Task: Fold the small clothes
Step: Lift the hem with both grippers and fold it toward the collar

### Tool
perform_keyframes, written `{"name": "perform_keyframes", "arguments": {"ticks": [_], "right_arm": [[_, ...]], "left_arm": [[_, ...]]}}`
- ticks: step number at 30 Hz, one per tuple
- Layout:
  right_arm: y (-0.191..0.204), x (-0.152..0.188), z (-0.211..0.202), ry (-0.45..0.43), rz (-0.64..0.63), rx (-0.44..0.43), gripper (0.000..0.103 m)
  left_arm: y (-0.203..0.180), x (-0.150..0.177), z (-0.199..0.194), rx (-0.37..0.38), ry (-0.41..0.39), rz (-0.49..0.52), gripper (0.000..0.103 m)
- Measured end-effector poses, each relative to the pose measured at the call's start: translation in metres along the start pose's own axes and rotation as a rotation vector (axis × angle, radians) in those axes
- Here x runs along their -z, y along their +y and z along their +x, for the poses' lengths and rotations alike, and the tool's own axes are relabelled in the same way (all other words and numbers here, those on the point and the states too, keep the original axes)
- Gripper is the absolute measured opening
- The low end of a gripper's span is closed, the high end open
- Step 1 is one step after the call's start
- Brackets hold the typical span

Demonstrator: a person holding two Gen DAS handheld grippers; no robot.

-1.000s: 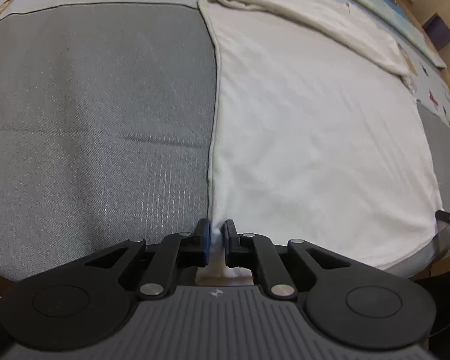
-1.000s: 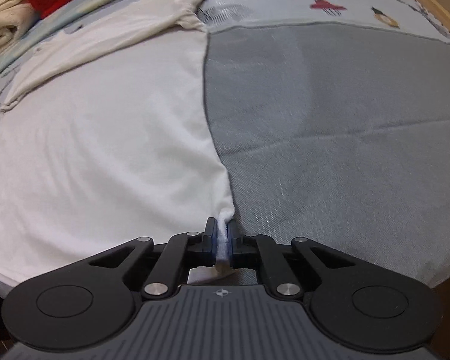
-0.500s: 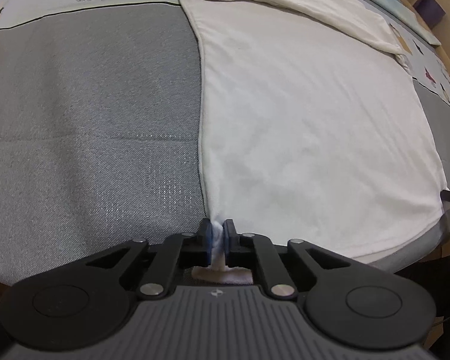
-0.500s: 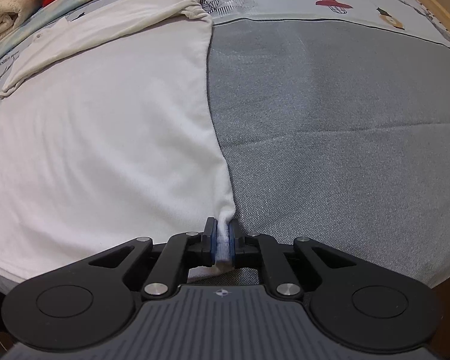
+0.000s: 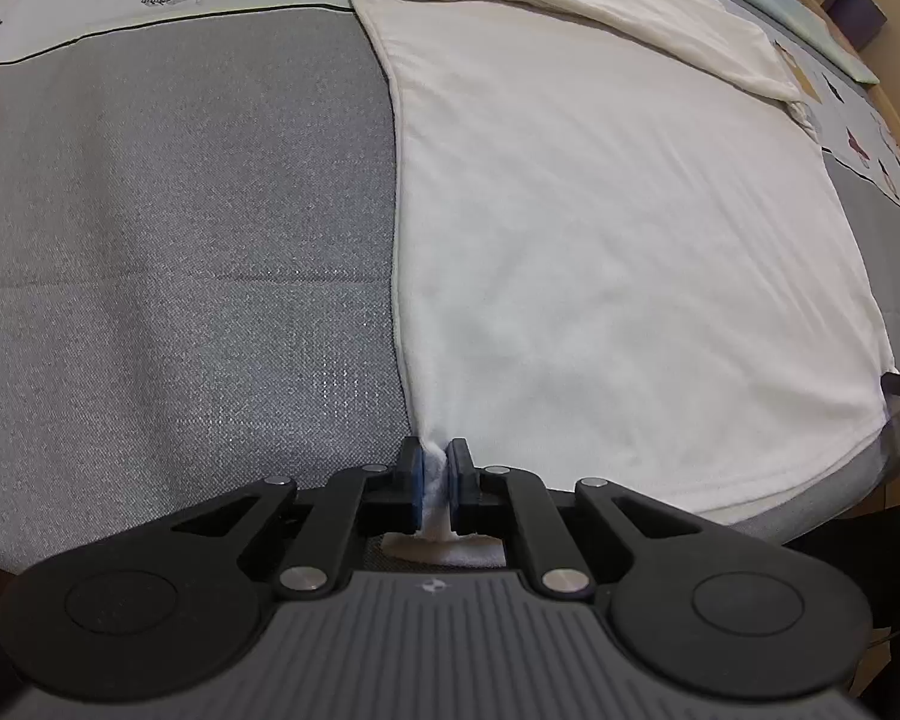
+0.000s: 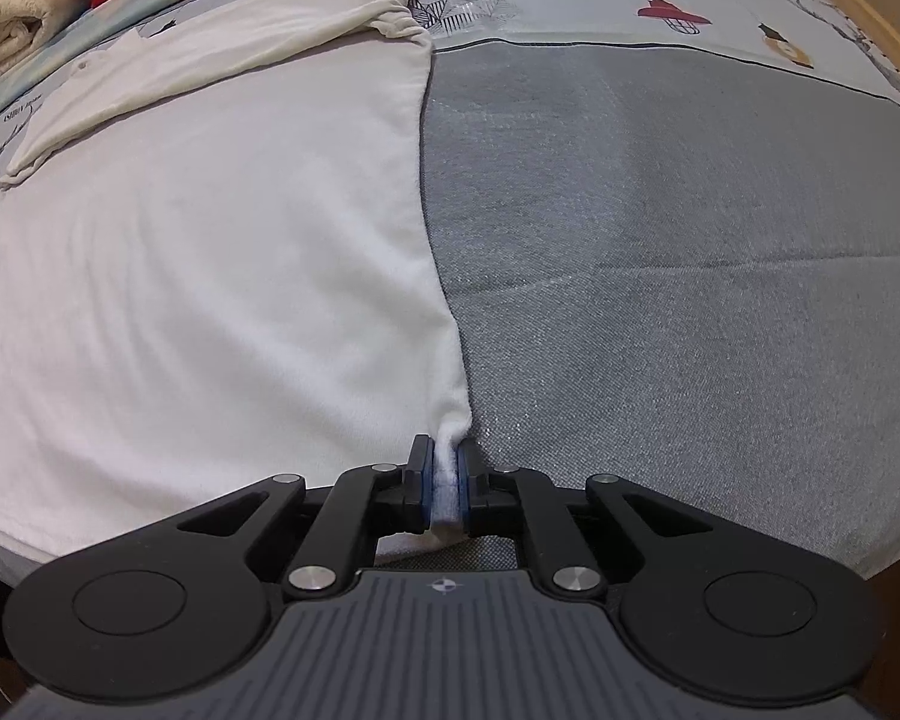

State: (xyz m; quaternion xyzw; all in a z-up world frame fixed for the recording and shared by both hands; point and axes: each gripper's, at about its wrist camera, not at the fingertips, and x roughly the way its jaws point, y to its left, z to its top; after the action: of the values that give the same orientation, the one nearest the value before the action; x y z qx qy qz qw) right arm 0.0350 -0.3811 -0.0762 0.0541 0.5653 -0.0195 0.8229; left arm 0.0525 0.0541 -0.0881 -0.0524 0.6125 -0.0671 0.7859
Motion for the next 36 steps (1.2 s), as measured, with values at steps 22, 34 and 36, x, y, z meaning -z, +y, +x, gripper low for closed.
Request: {"name": "perform_keyframes", "arguments": {"ticks": [22,34,36], "right_arm": [[-0.006,-0.007,-0.031,-0.147,0.049,-0.084,0.006],[-0.016,-0.029,-0.130,-0.438,0.089,-0.275,0.005],[-0.017,-0.026,-0.144,-0.462,0.087,-0.296,0.005]], "left_arm": [[-0.007,0.006,-0.034,0.064,-0.144,0.043,0.006],[-0.001,-0.004,-0.116,0.152,-0.337,0.022,0.005],[0.003,0.000,-0.132,0.174,-0.367,0.011,0.005]]}}
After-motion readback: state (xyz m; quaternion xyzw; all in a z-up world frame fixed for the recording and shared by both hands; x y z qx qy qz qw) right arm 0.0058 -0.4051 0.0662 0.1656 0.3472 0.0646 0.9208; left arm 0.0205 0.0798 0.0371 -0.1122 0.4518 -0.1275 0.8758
